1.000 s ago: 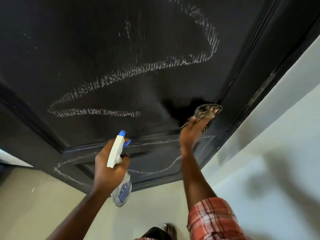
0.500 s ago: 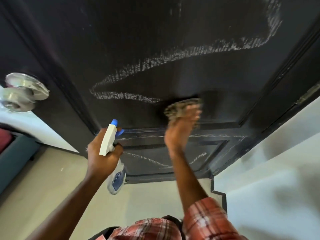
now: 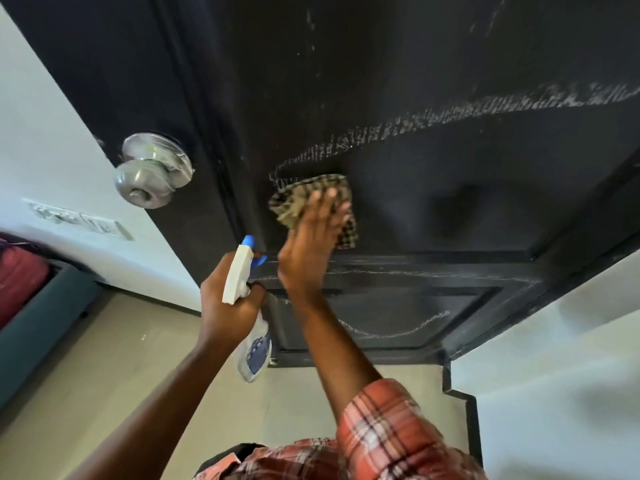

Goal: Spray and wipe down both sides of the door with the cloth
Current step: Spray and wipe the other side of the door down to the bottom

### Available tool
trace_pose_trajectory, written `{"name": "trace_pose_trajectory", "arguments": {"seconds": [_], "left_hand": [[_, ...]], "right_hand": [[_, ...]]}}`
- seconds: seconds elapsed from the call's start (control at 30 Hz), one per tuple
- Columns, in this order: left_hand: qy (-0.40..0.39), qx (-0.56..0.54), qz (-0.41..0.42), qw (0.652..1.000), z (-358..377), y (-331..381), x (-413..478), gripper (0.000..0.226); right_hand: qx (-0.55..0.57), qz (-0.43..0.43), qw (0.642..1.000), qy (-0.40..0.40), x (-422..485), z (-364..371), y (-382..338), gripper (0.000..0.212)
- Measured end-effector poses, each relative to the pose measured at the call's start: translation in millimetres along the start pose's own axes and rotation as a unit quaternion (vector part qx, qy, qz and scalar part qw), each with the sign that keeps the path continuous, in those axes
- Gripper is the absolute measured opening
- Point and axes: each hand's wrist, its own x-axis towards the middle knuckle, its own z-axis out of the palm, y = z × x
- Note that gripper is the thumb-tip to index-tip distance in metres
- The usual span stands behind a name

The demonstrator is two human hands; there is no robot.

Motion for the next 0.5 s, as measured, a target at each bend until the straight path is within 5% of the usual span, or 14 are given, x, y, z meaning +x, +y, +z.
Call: {"name": "trace_pose_trajectory", "arguments": {"seconds": [0.2,0.33,0.5], "left_hand": [[-0.018,0.039,-0.001,0.999,-14.3,-8.4,6.7,0.047],[-0.028,0.021,-0.039,0.999,-11.6,-10.9,2.9,0.049],[-0.038,-0.006,-0.061,0.997,-8.4,-9.5,-2.9,0.049]], "right_hand": [[-0.073,-0.083,0.994,-0.023,-8.9,9.6,16.7,0.081],[-0.014,0.118,0.991,0.054,14.8,-42.5,85.1,0.064],[0.098,0.295,0.937,0.162,33.4,-74.5,118.5,0.063]]}}
